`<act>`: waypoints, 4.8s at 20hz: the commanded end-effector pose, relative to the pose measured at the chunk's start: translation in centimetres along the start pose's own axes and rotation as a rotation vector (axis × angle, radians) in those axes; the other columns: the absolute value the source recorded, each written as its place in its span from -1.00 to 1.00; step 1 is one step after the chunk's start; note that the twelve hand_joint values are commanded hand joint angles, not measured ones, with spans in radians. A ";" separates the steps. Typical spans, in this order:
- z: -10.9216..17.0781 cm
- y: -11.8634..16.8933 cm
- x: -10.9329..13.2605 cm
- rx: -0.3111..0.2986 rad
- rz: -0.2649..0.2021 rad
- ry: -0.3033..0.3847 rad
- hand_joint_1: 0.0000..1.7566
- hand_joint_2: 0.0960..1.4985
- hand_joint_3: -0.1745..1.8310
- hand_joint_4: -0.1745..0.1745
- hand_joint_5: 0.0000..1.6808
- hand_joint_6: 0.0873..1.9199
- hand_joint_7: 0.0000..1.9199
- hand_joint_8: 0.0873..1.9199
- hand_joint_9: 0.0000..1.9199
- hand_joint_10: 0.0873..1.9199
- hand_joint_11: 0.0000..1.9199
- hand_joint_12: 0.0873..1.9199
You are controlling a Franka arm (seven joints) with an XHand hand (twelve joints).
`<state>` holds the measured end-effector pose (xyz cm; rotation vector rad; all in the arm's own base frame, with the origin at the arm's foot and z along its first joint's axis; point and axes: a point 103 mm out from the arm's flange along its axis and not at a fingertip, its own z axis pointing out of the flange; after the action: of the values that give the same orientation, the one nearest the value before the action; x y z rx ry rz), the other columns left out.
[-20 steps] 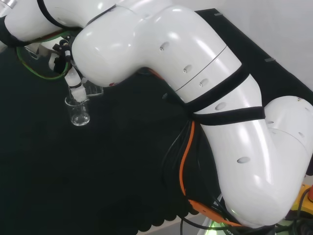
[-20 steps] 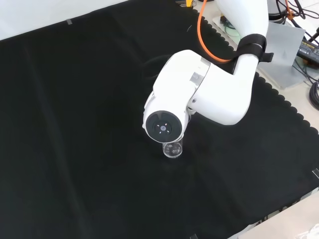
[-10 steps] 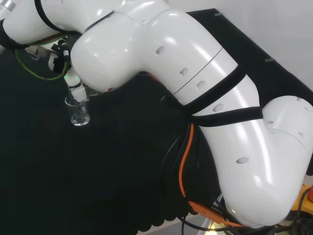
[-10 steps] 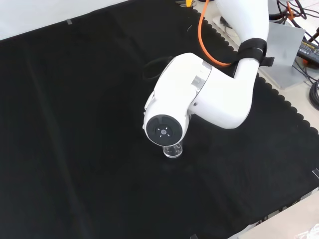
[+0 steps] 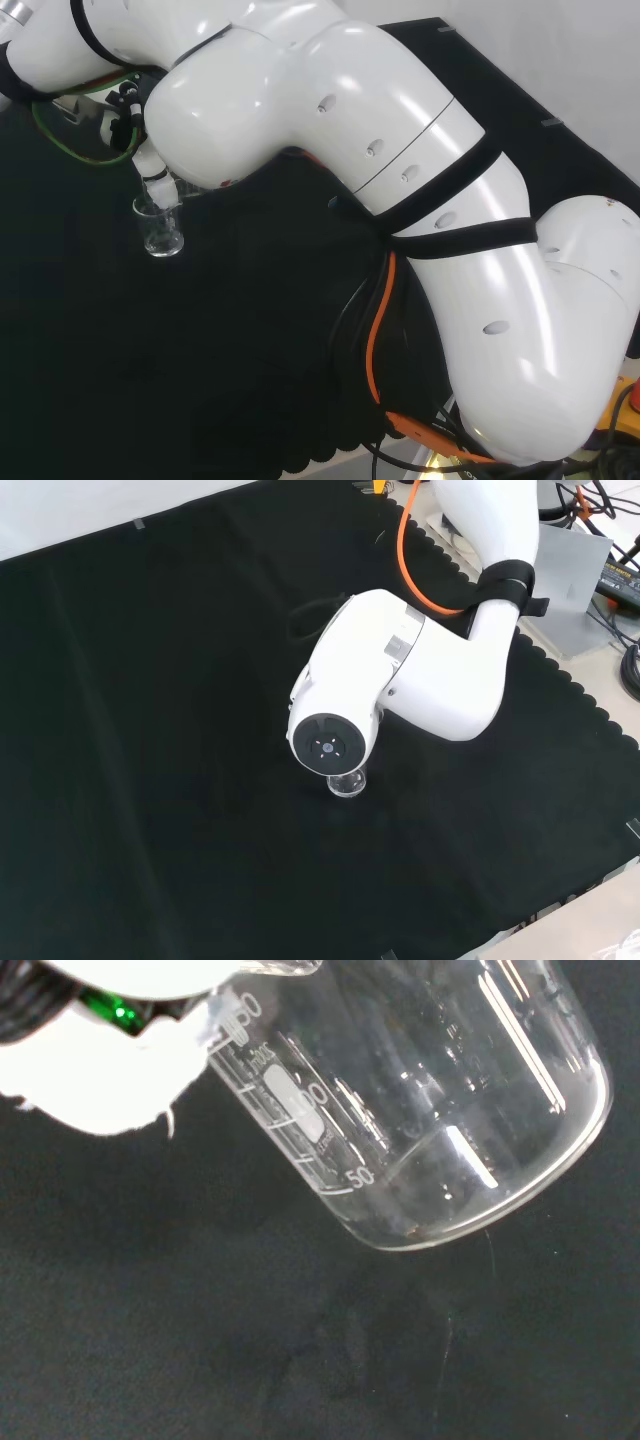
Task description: Pour the water from the handheld beaker into the one on the table.
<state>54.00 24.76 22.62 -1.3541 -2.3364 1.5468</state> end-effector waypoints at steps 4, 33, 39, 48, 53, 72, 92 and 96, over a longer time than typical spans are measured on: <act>-0.1 -0.1 0.0 0.004 0.004 -0.003 0.28 -0.29 0.08 0.45 0.36 0.02 0.51 -0.17 0.40 -0.16 0.27 -0.19; 0.1 -0.1 -0.2 0.012 -0.005 0.003 0.28 -0.29 0.08 0.48 0.36 0.03 0.51 -0.17 0.40 -0.16 0.28 -0.19; 0.1 -0.1 -0.3 0.016 -0.004 0.001 0.28 -0.29 0.08 0.49 0.36 0.03 0.51 -0.17 0.40 -0.16 0.28 -0.19; 0.3 -0.7 -0.7 -0.030 -0.011 0.021 0.28 -0.29 0.08 0.50 0.36 0.03 0.51 -0.17 0.40 -0.16 0.28 -0.19; 0.5 -0.9 -0.8 -0.050 -0.019 0.031 0.28 -0.29 0.08 0.51 0.36 0.03 0.51 -0.17 0.40 -0.16 0.28 -0.19; 1.5 -1.5 -2.6 -0.146 -0.041 0.068 0.28 -0.29 0.08 0.50 0.36 0.03 0.51 -0.17 0.40 -0.16 0.28 -0.19; 5.2 -2.1 -6.8 -0.496 -0.104 0.349 0.28 -0.29 0.08 0.47 0.36 0.03 0.51 -0.17 0.40 -0.16 0.27 -0.19; 5.8 -1.8 -7.4 -0.559 -0.107 0.390 0.28 -0.29 0.08 0.46 0.36 0.03 0.51 -0.17 0.39 -0.16 0.27 -0.19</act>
<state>54.30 16.40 23.66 -1.3996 -2.5720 0.7691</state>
